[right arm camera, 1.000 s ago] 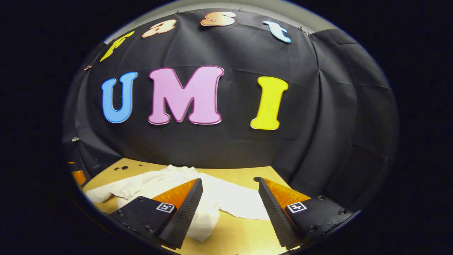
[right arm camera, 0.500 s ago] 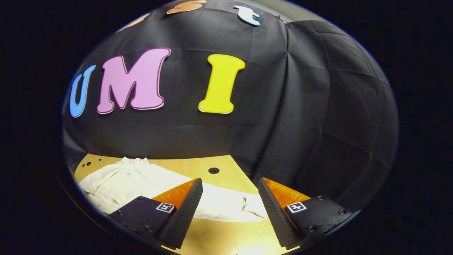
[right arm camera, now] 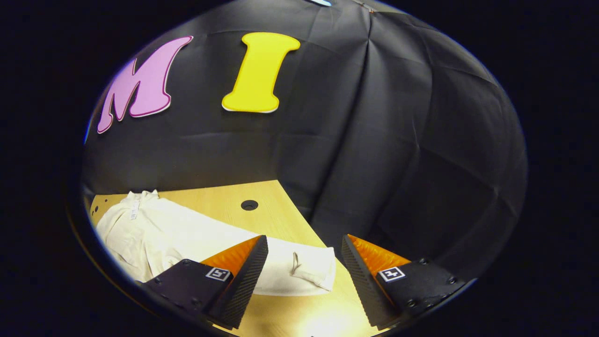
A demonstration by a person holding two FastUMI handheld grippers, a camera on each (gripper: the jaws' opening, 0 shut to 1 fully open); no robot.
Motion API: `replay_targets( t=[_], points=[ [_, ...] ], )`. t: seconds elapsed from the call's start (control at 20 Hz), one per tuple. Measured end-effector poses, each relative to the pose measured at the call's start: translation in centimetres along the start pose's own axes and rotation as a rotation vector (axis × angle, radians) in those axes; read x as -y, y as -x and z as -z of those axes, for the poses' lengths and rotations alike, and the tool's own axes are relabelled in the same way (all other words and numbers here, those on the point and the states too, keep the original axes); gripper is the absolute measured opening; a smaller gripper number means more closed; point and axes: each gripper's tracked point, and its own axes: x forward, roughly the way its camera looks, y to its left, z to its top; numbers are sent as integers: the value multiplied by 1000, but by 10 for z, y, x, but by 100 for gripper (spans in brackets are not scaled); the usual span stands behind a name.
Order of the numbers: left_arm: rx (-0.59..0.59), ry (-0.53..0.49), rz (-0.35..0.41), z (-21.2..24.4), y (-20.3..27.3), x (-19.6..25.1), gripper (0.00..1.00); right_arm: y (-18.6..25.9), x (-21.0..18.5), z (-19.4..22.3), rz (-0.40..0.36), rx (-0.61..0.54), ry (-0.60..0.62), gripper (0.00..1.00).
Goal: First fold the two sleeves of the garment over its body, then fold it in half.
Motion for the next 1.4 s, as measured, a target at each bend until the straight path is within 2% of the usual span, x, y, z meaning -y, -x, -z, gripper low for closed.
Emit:
replay_targets(
  t=[0.3,0.7,0.9,1.0,1.1,1.15,1.25,1.3,1.35,1.4],
  points=[
    [-22,-14,-30,6,-8,-3,97,-56,22,56,43,-181,-41,97],
    [-65,-12,-41,17,-12,0,97,-88,38,110,89,-334,-111,98],
    [-68,-34,-38,14,-12,4,96,-93,35,132,66,-402,-126,98],
    [-68,-37,-39,13,-12,6,96,-96,31,141,44,-425,-168,97],
    [-65,-35,-40,12,-12,7,96,-97,31,145,31,-451,-259,96],
    [-64,-35,-41,12,-12,7,96,-99,31,141,31,-429,-273,95],
    [-63,-31,-42,12,-12,8,96,-96,30,142,18,-431,-228,94],
    [-65,-28,-42,13,-13,8,96,-95,25,141,-3,-441,-228,82],
    [-70,-27,-45,16,-13,8,96,-95,24,137,7,-436,-225,72],
    [-73,-25,-47,17,-12,8,96,-100,15,142,-9,-443,-242,76]
  ],
)
